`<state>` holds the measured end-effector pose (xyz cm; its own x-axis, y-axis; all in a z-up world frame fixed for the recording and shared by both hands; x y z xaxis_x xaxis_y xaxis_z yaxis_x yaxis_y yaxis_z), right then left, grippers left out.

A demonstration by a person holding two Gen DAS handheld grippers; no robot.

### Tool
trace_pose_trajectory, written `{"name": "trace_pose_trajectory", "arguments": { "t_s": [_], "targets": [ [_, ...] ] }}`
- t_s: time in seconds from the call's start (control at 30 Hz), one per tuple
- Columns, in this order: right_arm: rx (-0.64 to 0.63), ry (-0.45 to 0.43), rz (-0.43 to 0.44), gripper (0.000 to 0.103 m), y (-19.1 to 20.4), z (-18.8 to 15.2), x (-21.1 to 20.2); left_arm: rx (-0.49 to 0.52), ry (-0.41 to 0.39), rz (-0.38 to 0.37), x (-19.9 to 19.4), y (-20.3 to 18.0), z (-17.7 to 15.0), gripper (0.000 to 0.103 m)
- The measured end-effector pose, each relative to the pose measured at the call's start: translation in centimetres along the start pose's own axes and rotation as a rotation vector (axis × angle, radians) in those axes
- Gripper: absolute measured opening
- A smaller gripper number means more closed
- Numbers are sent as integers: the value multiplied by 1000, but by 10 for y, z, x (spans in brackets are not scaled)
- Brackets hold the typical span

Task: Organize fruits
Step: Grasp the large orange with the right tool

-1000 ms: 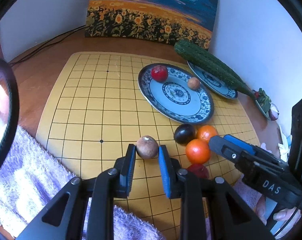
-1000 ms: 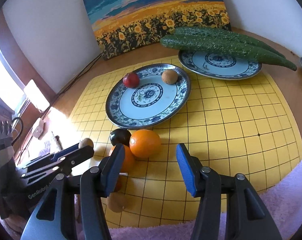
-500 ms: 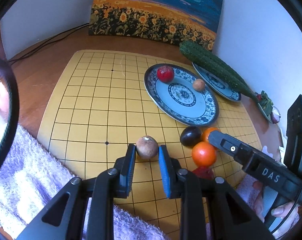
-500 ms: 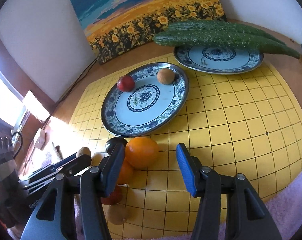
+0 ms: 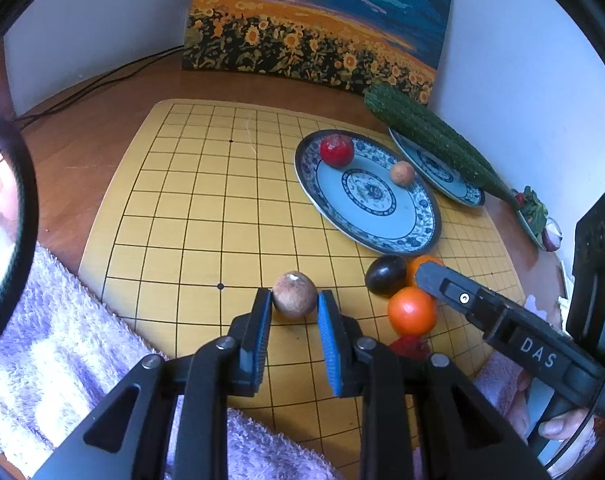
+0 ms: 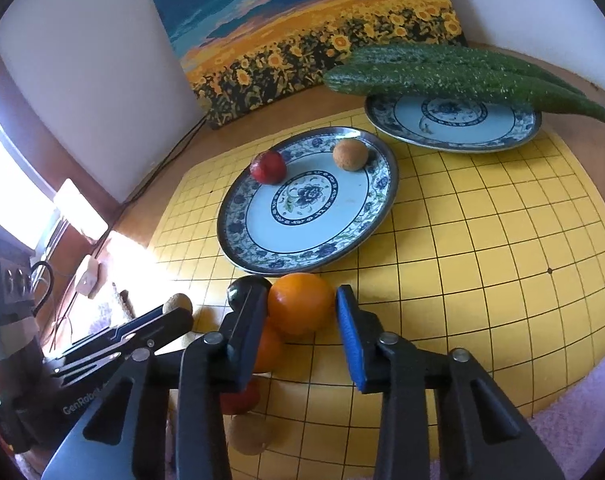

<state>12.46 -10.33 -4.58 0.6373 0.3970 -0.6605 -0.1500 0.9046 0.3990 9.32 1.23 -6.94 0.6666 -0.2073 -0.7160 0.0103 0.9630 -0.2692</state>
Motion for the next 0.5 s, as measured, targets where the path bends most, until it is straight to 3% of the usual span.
{"name": "trace_pose_trajectory", "arguments": {
  "t_s": [0.5],
  "targets": [
    [8, -53, -10, 36, -13, 6, -21, 8, -19, -9, -8, -8, 2, 25]
  ]
}}
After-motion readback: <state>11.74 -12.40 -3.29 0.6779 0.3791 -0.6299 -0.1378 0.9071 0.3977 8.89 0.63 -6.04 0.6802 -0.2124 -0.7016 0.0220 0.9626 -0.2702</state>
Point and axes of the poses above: each gripper's, at about its wrist camera, not at the fingertips, and x roughly the way its jaws point, y to its left, z to its top, the point moved 10 cm from there along x, roughly the way its jaws point, and after that the axes turned 8 degrees about -y, right-handed, at the moved point
